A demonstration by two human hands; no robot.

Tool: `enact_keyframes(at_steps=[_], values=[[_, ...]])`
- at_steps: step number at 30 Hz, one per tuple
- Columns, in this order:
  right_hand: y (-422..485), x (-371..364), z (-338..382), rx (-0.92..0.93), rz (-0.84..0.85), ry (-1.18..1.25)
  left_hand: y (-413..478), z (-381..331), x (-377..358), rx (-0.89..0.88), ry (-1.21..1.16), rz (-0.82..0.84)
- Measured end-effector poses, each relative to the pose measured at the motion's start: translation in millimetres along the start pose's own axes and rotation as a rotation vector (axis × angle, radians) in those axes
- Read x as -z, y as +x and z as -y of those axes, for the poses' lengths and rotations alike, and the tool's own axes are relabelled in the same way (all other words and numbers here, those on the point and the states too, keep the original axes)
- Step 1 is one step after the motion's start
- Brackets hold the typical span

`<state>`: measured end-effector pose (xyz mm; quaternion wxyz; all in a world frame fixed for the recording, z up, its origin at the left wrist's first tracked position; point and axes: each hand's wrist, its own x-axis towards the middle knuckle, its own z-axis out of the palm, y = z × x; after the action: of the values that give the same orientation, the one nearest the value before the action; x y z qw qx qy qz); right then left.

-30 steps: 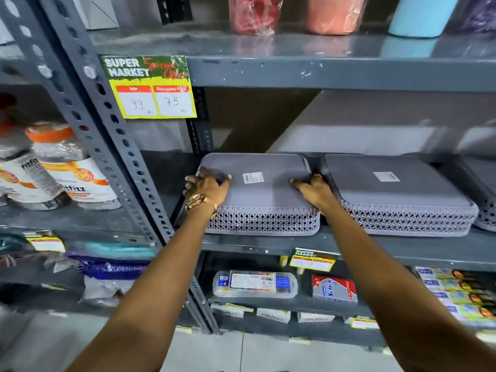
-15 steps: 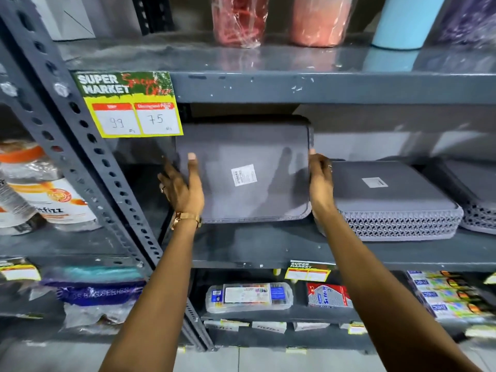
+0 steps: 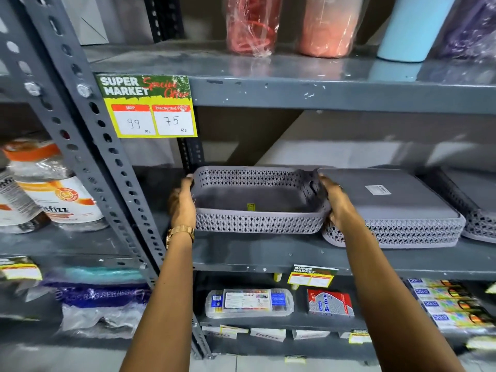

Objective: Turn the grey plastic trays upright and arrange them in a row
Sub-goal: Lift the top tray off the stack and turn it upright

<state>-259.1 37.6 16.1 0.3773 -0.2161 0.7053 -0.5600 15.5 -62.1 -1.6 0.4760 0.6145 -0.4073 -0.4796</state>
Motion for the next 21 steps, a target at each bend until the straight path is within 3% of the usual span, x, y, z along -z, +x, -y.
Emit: enact_keyframes(at_steps=[5, 15, 21], values=[[-5.2, -11.0, -14.0, 0.083, -0.069, -0.206, -2.6, 18.5, 4.3, -0.008, 0.11, -0.059], [-11.6, -22.9, -29.6, 0.153, -0.02, -0.598, -16.4, 36.7, -1.0, -0.194, 0.626, -0.121], [-17.2, -7.7, -16.9, 0.17, -0.02, -0.597, -27.9, 30.3, -32.7, -0.614, 0.933, -0.215]])
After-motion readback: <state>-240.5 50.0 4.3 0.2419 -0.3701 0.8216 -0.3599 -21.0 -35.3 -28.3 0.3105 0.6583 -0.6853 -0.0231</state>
